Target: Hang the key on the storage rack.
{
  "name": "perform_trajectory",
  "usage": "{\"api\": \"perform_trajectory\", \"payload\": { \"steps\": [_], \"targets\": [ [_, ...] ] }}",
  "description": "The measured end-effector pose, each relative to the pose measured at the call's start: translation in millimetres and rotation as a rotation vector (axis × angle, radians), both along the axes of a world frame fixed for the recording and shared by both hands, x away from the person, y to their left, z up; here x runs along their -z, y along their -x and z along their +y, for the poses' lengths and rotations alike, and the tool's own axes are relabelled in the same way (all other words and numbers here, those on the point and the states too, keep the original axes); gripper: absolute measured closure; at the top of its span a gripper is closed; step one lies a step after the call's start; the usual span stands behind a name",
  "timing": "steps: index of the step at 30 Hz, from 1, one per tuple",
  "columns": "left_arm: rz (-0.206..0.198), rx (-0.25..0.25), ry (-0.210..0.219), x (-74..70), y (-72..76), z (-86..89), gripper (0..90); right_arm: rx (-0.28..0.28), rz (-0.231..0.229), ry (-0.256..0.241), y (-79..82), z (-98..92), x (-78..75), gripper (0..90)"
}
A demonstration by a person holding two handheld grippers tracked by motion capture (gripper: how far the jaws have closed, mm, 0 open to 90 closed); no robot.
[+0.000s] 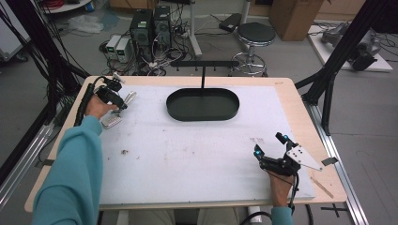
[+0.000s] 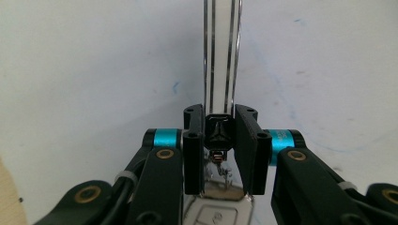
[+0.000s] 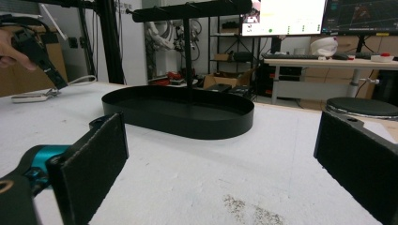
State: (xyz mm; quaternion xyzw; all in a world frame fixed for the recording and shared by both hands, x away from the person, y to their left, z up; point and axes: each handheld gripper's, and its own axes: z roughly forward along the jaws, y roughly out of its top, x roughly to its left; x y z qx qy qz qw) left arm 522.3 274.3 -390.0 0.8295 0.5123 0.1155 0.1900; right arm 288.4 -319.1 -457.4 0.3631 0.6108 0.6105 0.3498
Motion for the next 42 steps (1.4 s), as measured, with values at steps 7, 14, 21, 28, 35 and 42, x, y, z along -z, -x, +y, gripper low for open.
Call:
{"api": "perform_trajectory", "payload": {
  "steps": [7,14,21,28,35,42],
  "targets": [
    [-0.054,0.020,0.105,-21.2,9.9,3.1,74.0,0.000,-0.001,0.002,-0.1,-0.1,0.0,2.7],
    [-0.113,0.058,0.213,-38.3,19.5,5.0,74.1,0.001,0.002,-0.001,0.3,0.2,0.0,2.7],
    [-0.167,0.106,0.274,-49.4,27.5,-1.2,74.1,0.000,0.002,-0.001,0.3,0.2,0.0,2.7],
    [-0.212,0.173,0.356,-59.3,34.6,-13.7,74.1,0.000,0.001,-0.001,0.2,0.2,0.0,2.7],
    [-0.243,0.209,0.402,-66.2,39.6,-22.8,74.1,0.002,0.003,-0.003,0.1,0.3,-0.1,2.7],
    [-0.269,0.242,0.444,-74.7,42.3,-29.1,74.1,0.001,-0.001,0.002,-0.1,0.1,-0.1,2.7]
  ]
}}
